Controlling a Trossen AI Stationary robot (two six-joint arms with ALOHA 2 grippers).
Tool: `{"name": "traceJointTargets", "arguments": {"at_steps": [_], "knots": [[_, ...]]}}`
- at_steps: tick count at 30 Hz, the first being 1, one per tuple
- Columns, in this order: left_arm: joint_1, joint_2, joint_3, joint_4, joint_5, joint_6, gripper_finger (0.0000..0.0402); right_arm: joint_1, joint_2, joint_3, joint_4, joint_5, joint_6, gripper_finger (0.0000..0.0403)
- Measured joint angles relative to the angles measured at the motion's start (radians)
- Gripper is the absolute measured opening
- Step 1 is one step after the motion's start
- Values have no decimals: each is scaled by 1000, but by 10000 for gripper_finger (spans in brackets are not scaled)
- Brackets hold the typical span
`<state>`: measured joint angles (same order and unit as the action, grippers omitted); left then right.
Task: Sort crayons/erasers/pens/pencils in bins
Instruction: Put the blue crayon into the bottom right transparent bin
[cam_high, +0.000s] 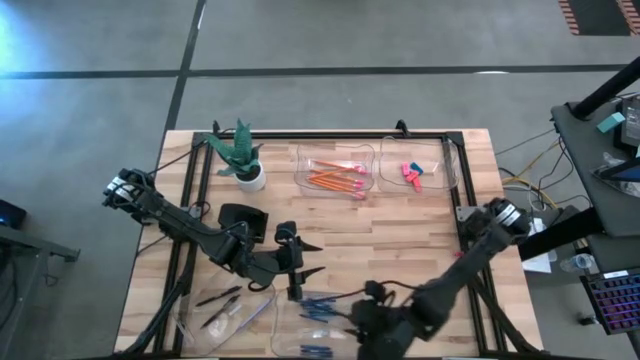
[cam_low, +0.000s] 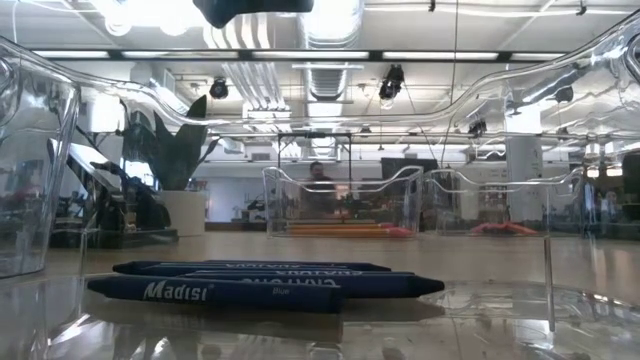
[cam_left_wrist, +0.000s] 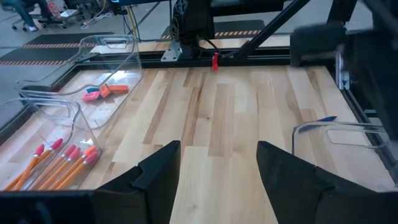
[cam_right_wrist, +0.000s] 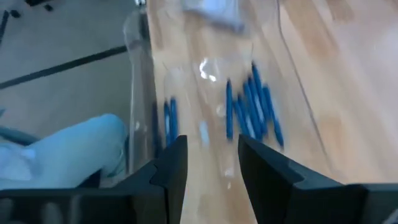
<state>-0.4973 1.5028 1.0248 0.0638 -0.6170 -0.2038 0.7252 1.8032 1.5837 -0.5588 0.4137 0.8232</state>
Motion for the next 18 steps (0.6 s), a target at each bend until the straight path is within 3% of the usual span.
{"name": "traceJointTargets", "arguments": {"at_steps": [10, 18], "knots": [[0, 0, 0, 4, 0, -2, 198, 175, -19, -1, -253, -51, 596, 134], [0, 0, 0, 6, 0, -27, 198, 247, 30, -3, -290, -83, 782, 133]]}}
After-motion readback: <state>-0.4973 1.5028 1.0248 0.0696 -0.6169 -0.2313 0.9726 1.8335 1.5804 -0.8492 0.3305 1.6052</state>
